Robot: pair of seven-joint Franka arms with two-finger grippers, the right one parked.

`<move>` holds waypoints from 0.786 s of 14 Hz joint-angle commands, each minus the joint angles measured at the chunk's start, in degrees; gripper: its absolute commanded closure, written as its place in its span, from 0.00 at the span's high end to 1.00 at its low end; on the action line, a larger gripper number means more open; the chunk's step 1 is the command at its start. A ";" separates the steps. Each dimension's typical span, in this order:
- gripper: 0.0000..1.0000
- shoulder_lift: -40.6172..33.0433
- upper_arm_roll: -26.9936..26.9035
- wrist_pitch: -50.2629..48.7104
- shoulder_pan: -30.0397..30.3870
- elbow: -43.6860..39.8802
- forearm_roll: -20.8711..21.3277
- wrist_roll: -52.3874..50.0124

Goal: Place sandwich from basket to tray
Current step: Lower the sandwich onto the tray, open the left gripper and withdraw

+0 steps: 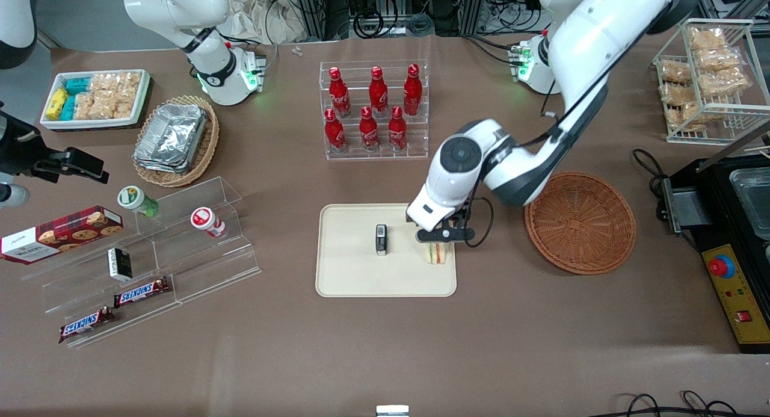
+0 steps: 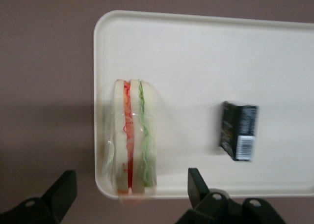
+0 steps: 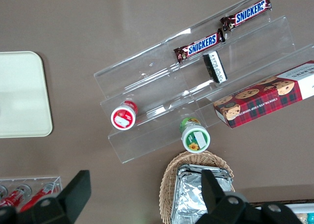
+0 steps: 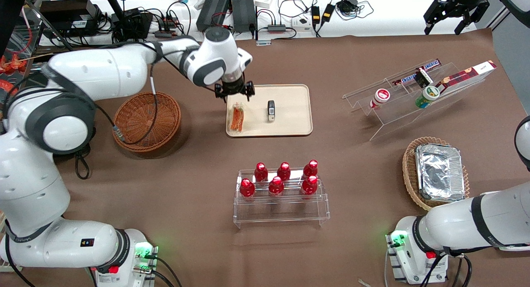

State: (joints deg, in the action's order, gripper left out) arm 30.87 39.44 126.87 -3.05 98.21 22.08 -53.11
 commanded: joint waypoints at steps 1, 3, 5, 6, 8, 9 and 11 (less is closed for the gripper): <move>1.00 -12.56 -0.68 -7.22 1.11 1.99 -7.02 3.77; 1.00 -20.02 -5.92 -16.52 1.65 1.38 -16.31 16.91; 1.00 -26.53 -14.44 -25.58 1.12 0.67 -23.54 29.40; 1.00 -28.83 -18.31 -29.36 1.12 0.15 -24.18 33.90; 1.00 -31.82 -26.04 -36.05 1.03 -0.82 -24.10 38.67; 1.00 -32.97 -29.30 -37.82 1.03 -0.83 -23.66 40.61; 1.00 -34.73 -34.58 -38.72 1.03 -0.91 -23.57 45.00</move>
State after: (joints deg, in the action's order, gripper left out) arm -2.63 8.32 89.57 -1.35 97.39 -0.64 -11.19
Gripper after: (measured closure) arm 0.000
